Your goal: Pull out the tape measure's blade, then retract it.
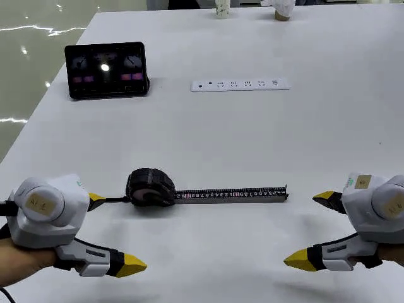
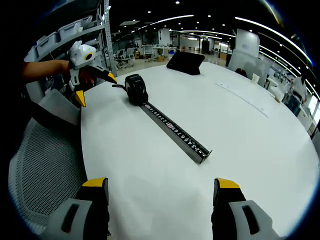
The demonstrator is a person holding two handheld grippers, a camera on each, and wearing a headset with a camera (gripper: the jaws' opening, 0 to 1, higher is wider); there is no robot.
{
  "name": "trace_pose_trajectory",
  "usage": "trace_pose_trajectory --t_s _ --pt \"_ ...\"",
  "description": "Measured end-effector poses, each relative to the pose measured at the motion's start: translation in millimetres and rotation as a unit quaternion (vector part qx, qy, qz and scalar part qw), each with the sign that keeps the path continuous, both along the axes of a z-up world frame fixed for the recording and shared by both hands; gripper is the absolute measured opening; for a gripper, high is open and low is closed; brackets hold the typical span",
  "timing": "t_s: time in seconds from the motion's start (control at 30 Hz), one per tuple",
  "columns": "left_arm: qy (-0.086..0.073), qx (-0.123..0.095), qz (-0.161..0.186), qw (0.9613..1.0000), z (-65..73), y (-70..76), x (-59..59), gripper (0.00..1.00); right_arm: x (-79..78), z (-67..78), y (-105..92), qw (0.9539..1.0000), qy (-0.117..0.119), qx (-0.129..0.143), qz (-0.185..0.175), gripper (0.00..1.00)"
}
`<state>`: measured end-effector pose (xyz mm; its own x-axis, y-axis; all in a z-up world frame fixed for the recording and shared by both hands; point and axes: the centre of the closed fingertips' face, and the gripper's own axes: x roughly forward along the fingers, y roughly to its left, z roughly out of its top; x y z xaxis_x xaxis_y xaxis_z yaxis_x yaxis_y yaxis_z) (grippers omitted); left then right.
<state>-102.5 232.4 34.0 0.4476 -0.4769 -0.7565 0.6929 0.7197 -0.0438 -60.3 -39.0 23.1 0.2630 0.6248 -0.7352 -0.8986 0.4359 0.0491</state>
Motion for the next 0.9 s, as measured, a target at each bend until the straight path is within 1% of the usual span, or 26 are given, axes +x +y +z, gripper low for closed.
trace_pose_trajectory --t_s 0.1,0.2,0.33,0.43,0.47,0.53,0.6,0.67,0.7,0.77,0.87,0.9 --pt "0.003 0.000 0.004 1.0000 -1.7 -0.9 -5.5 0.93 -2.2 1.7 2.1 0.9998 0.002 0.010 -0.014 0.88" --pt "-0.001 -0.005 0.017 0.9999 0.8 -0.9 -7.0 0.94 -4.8 3.9 4.5 0.9994 0.003 0.019 -0.028 0.89" --pt "-0.019 -0.023 0.041 0.9987 7.6 -4.4 -5.0 0.95 -6.4 7.8 8.1 0.9983 0.001 0.034 -0.047 0.91" --pt "-0.028 -0.023 0.050 0.9981 8.8 -5.9 -4.8 0.97 -8.3 10.7 9.7 0.9977 -0.003 0.039 -0.054 0.93" --pt "-0.035 -0.022 0.056 0.9976 9.8 -5.6 -3.6 0.99 -8.7 12.3 9.8 0.9973 -0.006 0.042 -0.059 0.94" --pt "-0.040 -0.025 0.063 0.9969 12.2 -6.0 -3.4 0.99 -7.8 14.7 9.5 0.9962 -0.012 0.049 -0.071 0.96" --pt "-0.049 -0.031 0.075 0.9955 16.2 -7.0 -2.7 0.99 -6.3 18.0 9.4 0.9944 -0.019 0.059 -0.086 0.98" --pt "-0.058 -0.035 0.086 0.9940 20.0 -8.0 -2.8 0.99 -7.4 20.9 9.9 0.9933 -0.023 0.066 -0.093 0.99" --pt "-0.062 -0.037 0.090 0.9933 21.6 -8.6 -2.9 0.99 -8.1 21.9 10.4 0.9929 -0.025 0.067 -0.094 0.99" --pt "-0.066 -0.041 0.096 0.9924 23.8 -10.9 -4.5 0.99 -9.8 22.9 11.8 0.9926 -0.028 0.069 -0.096 0.99" --pt "-0.077 -0.048 0.106 0.9902 26.2 -12.2 -5.4 0.99 -10.8 25.5 14.4 0.9916 -0.041 0.070 -0.100 0.99" --pt "-0.078 -0.049 0.108 0.9899 26.0 -12.4 -5.8 0.99 -10.7 26.7 15.1 0.9911 -0.044 0.072 -0.102 0.99"
